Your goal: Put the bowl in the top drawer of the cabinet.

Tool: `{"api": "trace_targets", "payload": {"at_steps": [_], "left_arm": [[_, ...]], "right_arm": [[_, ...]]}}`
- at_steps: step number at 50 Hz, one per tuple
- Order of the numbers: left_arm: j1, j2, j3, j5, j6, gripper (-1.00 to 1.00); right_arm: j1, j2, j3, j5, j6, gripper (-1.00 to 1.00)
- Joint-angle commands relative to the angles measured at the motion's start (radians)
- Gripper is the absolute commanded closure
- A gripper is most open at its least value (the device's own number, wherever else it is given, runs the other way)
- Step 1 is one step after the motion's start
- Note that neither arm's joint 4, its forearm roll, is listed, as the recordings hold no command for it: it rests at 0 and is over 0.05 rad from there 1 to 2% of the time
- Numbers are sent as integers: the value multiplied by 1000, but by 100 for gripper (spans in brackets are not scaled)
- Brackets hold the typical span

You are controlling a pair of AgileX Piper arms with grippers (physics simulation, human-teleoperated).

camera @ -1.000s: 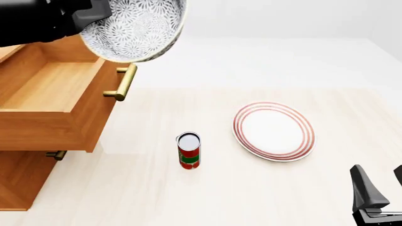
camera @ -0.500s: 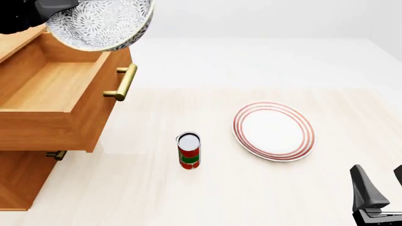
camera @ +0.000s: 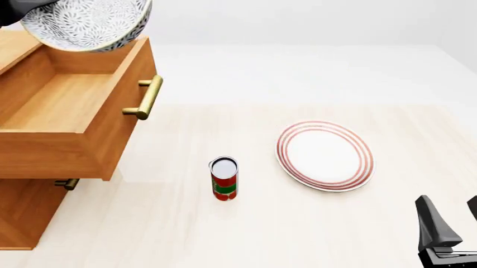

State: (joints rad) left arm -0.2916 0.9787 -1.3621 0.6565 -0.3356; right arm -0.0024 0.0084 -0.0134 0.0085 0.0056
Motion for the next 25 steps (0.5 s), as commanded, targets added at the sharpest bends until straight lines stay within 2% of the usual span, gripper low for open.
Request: {"api": "trace_targets", "payload": {"at_steps": [1, 25], "left_arm": [[59, 2, -23, 14, 6, 100], [183, 22, -73, 63, 13, 100]], "right_arm": [[0, 0, 0, 0, 0, -100], [0, 0, 0, 0, 0, -100]]}}
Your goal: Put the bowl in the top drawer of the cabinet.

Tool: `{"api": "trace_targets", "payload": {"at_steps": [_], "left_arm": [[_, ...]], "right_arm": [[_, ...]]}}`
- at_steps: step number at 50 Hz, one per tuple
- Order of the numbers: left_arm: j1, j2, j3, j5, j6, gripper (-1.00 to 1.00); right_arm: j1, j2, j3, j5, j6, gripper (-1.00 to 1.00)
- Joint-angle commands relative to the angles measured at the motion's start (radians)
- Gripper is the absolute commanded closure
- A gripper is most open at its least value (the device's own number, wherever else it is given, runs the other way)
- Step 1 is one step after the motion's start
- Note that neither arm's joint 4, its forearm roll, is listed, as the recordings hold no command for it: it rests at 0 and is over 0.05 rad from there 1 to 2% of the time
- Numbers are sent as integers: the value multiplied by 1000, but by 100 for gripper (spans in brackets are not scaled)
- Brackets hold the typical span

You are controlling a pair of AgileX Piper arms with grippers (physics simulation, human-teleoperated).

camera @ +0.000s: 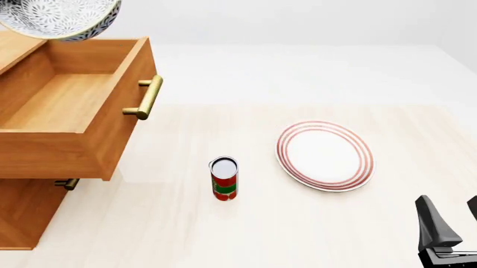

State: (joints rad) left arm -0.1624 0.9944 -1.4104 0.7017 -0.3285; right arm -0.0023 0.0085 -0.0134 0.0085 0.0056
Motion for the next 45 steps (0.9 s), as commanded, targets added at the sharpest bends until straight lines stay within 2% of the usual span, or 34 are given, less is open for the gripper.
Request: {"api": "trace_targets", "payload": {"at_steps": [1, 23, 45], "left_arm": [[61, 7, -27, 20, 5, 100], [148, 34, 20, 9, 17, 100], [194, 71, 29, 6, 35, 100]], "right_arm": [[0, 0, 0, 0, 0, -100], [0, 0, 0, 0, -1, -100], [0, 0, 0, 0, 0, -100]]}}
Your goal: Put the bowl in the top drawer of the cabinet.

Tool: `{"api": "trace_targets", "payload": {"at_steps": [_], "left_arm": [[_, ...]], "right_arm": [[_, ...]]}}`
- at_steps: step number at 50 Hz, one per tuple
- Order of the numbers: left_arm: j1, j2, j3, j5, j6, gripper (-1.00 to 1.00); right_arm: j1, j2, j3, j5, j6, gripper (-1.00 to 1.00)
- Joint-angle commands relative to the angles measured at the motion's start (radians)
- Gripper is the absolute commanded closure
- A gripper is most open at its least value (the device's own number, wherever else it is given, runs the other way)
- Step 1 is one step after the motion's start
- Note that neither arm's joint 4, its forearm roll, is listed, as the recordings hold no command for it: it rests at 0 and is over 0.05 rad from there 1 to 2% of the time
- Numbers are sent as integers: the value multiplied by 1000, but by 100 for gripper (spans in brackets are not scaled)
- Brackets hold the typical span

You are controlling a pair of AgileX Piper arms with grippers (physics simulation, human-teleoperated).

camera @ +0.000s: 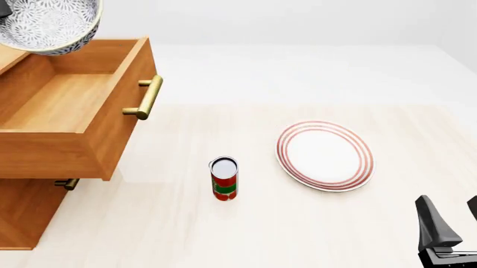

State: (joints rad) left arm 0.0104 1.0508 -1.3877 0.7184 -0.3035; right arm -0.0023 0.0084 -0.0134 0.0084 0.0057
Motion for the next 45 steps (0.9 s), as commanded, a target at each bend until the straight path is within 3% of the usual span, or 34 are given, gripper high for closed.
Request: {"api": "trace_targets", "payload": {"at_steps": [1, 45], "left_arm": [[23, 18, 7, -13, 11, 100], [70, 76, 48, -28, 43, 100]], "right_arm": [[0, 0, 0, 0, 0, -100], [0, 0, 0, 0, 0, -100]]}}
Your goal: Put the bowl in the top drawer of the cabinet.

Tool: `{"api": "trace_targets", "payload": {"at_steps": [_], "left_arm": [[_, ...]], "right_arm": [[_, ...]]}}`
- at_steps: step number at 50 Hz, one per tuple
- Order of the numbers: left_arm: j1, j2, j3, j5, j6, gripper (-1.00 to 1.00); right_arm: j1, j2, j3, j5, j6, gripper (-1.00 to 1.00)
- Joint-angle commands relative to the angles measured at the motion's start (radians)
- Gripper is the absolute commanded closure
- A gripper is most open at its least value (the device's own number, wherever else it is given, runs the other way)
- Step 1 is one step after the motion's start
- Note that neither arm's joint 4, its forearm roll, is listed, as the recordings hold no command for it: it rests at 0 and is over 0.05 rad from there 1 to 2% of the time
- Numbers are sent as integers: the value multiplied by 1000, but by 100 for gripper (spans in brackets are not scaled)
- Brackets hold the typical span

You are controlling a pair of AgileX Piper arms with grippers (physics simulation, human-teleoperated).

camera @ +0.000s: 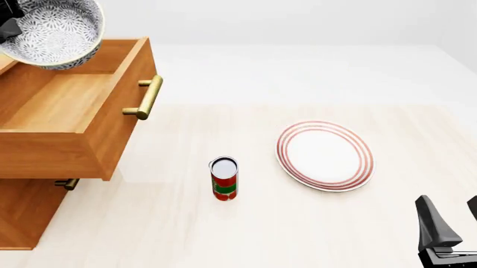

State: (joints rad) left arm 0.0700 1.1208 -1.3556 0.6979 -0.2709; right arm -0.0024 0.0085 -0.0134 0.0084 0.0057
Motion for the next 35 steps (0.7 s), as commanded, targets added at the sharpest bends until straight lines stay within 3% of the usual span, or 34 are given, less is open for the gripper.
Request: {"api": "trace_targets", "payload": {"at_steps": [1, 35], "left_arm": [[12, 6, 20, -8, 10, 100], [59, 59, 37, -44, 19, 100]], "right_arm": [[0, 0, 0, 0, 0, -100], [0, 0, 0, 0, 0, -100]]}}
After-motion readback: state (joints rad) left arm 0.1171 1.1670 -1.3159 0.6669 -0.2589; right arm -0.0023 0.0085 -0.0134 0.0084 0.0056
